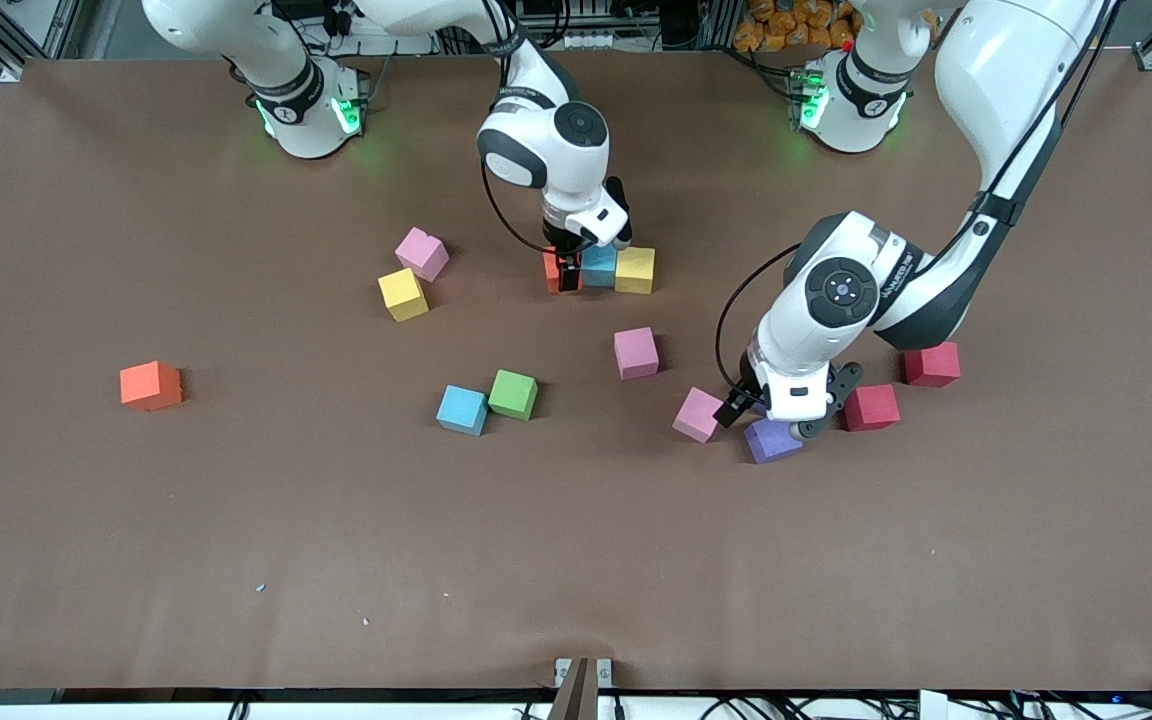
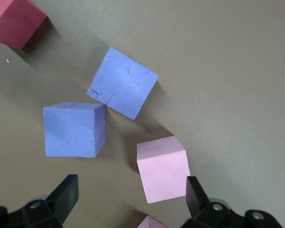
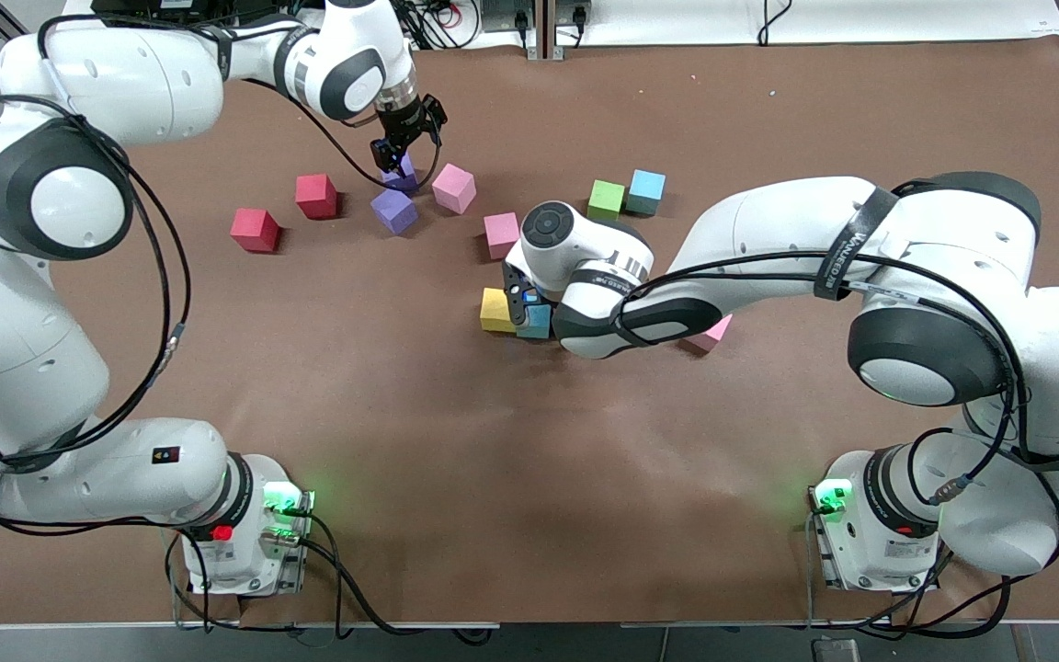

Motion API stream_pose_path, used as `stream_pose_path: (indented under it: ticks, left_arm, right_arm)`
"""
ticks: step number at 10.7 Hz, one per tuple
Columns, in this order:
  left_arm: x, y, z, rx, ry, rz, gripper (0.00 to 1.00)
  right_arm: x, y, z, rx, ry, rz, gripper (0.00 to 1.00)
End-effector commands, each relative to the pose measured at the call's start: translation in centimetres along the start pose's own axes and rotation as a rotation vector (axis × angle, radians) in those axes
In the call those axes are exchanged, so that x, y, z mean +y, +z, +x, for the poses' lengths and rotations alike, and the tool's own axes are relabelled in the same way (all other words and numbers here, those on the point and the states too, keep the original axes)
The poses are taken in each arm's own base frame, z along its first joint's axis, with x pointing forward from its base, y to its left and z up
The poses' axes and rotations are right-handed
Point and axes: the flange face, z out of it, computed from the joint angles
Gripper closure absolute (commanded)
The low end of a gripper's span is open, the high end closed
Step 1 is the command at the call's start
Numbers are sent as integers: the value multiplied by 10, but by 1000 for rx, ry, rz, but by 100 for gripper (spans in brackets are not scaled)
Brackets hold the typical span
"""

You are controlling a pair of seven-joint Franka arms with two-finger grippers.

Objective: Arrange 11 blocks into digit 3

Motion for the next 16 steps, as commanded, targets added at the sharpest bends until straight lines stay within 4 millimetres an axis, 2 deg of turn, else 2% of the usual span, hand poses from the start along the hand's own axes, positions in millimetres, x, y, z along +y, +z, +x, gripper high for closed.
stream_pose_path:
  ticks: [1,3,4,6,8,9,10,11,12,13,14,15,16]
  left_arm:
    - [9,-1,-13,18,56,7,0]
    - [23,4,-40,14,139,1,0]
    - [30,8,-46,11,155,-3,0]
    - [34,27,-66,64,292,23,0]
    - [37,49,-91,60,459,43,0]
    - [39,60,-98,49,480,50,0]
    - [48,58,-118,46,491,36,0]
    - [50,59,-129,38,497,34,0]
    - [50,60,-131,37,500,35,0]
    - [50,60,-135,38,506,36,0]
    - [48,63,-143,32,516,44,0]
    - [46,73,-146,20,519,62,0]
    - [45,79,-150,13,524,69,0]
  right_arm:
    - [13,-44,-10,-17,23,4,0]
    - [24,-78,-15,-14,61,21,0]
    - [34,-90,-25,-20,90,34,0]
    - [59,-102,-64,-40,143,57,0]
    - [88,-112,-109,-56,139,85,0]
    - [109,-111,-138,-55,110,98,0]
    - [131,-115,-161,-40,54,92,0]
    - [150,-118,-179,-31,-28,83,0]
    - [164,-120,-195,-26,-94,72,0]
    - [176,-129,-202,-21,-98,50,0]
    - [190,-131,-216,-27,-62,34,0]
    - [210,-129,-240,-33,19,20,0]
    - [228,-127,-252,-35,49,6,0]
